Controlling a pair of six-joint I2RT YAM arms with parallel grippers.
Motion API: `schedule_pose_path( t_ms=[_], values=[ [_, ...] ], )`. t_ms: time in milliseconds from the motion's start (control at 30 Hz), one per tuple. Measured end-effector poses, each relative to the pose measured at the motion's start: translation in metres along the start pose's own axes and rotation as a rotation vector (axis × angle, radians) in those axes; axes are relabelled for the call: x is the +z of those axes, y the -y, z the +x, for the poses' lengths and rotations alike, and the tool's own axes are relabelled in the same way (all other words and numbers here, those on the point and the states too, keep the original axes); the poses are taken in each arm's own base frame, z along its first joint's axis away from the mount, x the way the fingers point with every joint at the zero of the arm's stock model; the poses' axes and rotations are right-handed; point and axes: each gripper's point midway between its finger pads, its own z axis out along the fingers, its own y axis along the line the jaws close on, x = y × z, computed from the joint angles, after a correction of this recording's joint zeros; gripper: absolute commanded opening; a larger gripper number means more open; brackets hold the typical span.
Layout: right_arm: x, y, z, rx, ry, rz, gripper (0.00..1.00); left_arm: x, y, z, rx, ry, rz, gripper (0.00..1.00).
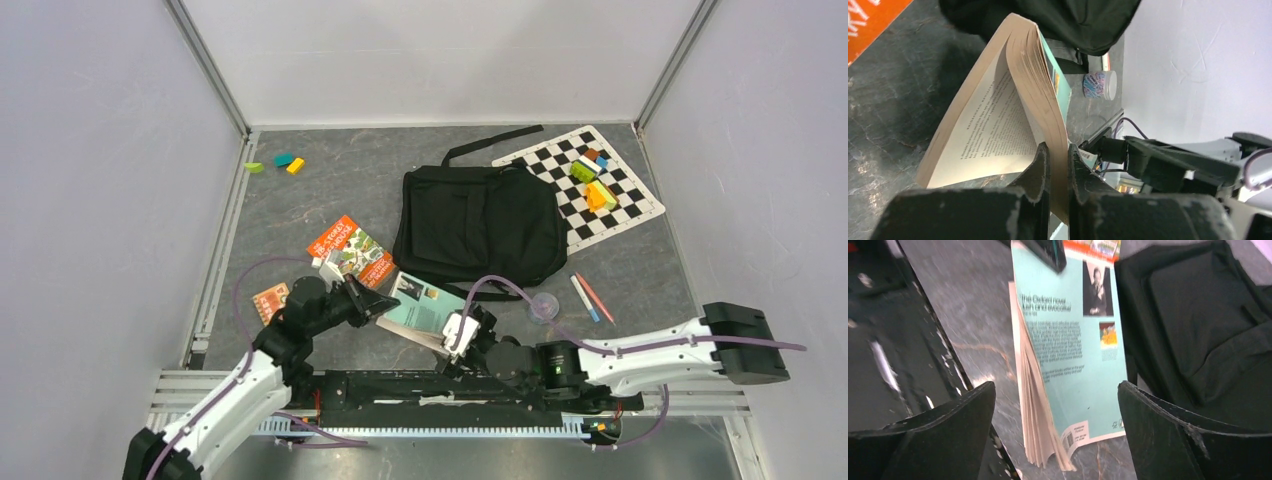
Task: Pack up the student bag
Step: Pick up the book from the center of the board.
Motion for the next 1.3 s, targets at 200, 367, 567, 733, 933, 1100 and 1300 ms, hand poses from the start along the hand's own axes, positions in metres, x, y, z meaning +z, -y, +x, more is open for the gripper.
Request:
schedule_pose_path(
  t_ms=[200, 367, 567, 733, 933, 1100, 1300],
  values=[
    [-0.005, 0.014, -0.059, 0.102, 0.057, -0.068, 0.98, -0.020, 0.031, -0.007, 0.194, 0.014, 0.045, 0.02],
    [0.005, 0.052, -0.080, 0.184, 0.051, -0.095, 0.98, -0.035, 0.071, -0.009, 0.365, -0.018, 0.136, 0.02],
    [0.020, 0.075, -0.064, 0.239, -0.010, -0.175, 0.98, -0.049, 0.113, -0.001, 0.498, -0.120, 0.256, 0.02],
    [0.019, 0.074, -0.060, 0.282, -0.008, -0.299, 0.98, -0.062, 0.139, 0.009, 0.565, -0.198, 0.347, 0.02],
    [0.006, 0.044, -0.077, 0.288, 0.054, -0.518, 0.97, -0.078, 0.161, 0.020, 0.612, -0.280, 0.442, 0.02],
    [-0.003, 0.023, -0.096, 0.319, 0.119, -0.674, 0.80, -0.093, 0.180, 0.026, 0.650, -0.325, 0.520, 0.02],
    [-0.011, 0.016, -0.117, 0.387, 0.173, -0.755, 0.01, -0.099, 0.192, 0.026, 0.693, -0.325, 0.560, 0.69]
  ],
)
